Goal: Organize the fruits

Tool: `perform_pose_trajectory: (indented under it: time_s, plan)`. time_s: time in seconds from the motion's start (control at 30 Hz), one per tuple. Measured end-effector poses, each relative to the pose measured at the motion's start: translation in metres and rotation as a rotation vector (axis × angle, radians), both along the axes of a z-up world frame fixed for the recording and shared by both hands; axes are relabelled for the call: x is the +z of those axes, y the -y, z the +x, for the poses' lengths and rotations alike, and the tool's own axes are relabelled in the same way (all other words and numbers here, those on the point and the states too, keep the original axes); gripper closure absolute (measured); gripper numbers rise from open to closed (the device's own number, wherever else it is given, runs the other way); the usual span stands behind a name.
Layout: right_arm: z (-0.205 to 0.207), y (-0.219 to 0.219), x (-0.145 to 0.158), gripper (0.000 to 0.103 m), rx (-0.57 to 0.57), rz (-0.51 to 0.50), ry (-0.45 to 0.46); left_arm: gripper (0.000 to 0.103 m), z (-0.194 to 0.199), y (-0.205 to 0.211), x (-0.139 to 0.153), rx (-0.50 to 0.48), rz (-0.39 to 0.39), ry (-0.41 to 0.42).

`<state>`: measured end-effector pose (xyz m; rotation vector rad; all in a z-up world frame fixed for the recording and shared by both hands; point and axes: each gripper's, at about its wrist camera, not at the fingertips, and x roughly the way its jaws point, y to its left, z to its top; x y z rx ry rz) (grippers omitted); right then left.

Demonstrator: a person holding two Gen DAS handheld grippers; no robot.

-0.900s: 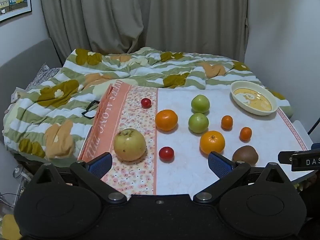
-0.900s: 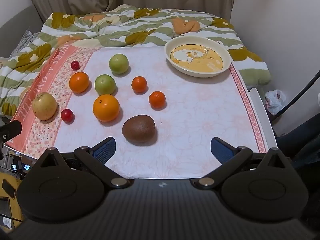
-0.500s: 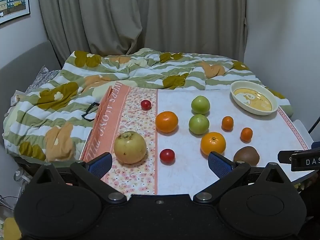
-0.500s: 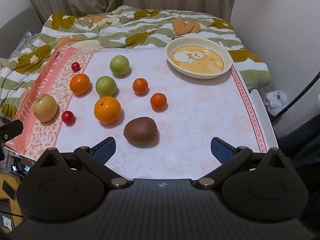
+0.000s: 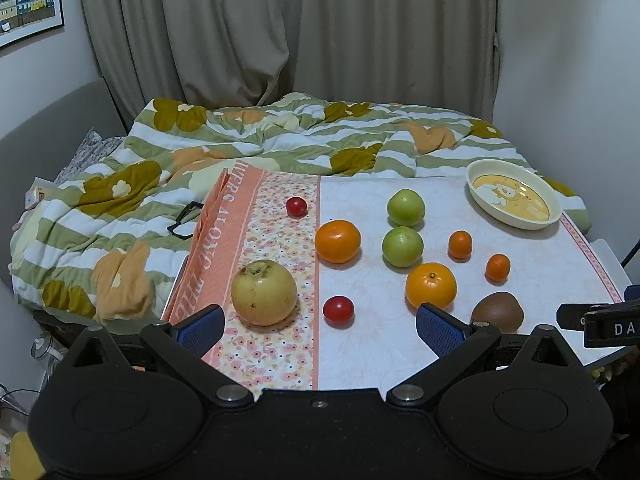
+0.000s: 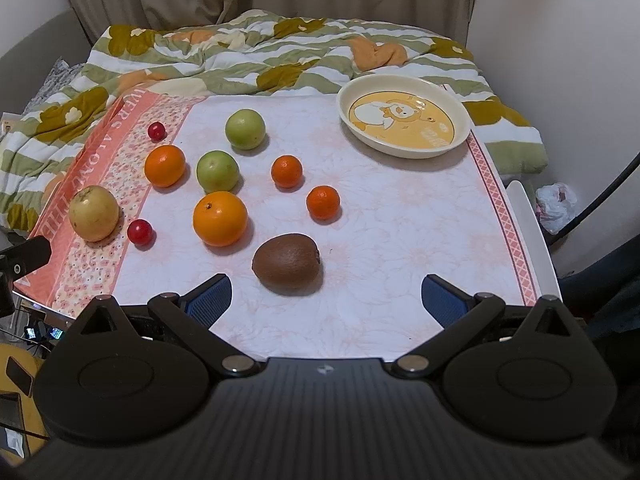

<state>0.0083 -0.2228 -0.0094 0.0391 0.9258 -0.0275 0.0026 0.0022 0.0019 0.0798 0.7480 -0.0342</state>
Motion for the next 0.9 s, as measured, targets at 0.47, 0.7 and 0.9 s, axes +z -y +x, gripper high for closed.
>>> perform_pose_trajectory:
  time_s: [0.47, 0.7, 0.9]
  plan:
    - [0.002, 0.0016, -0.0015, 0.0, 0.003, 0.005, -0.002, 0.0, 0.0014, -0.0007, 0.0002, 0.011, -0.003, -0.003]
    - [0.0019, 0.0026, -0.0017, 0.0, 0.003, 0.007, -0.004, 0.0, 0.0014, -0.0013, 0.0005, 0.008, -0.008, -0.002]
    - [0.0019, 0.0029, -0.0014, 0.0, 0.003, 0.007, -0.003, 0.0, 0.0014, -0.002, 0.0005, 0.015, -0.004, -0.003]
